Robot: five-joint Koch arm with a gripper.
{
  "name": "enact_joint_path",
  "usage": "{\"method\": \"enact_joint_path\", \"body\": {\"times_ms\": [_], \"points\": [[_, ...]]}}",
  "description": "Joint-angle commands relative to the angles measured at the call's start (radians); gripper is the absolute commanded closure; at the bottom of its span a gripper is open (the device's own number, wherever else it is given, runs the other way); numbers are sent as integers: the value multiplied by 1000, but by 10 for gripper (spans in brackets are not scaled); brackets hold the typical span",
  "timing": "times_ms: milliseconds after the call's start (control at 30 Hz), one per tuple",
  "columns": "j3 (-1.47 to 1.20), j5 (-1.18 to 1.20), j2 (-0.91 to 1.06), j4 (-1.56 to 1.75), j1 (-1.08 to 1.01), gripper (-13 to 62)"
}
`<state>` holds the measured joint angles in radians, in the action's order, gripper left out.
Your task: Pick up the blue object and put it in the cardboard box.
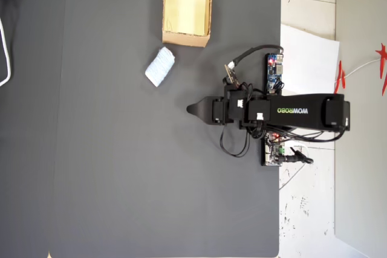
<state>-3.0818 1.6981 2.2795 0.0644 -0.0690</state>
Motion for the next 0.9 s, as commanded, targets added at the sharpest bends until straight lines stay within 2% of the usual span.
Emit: {"method": "enact_joint_path", "body": {"times_ms": [0, 633, 867], "points": [[-37, 26, 86, -106, 0, 149], [-35, -11, 86, -35, -3, 149], [-37, -215, 87, 173, -6, 147]]}}
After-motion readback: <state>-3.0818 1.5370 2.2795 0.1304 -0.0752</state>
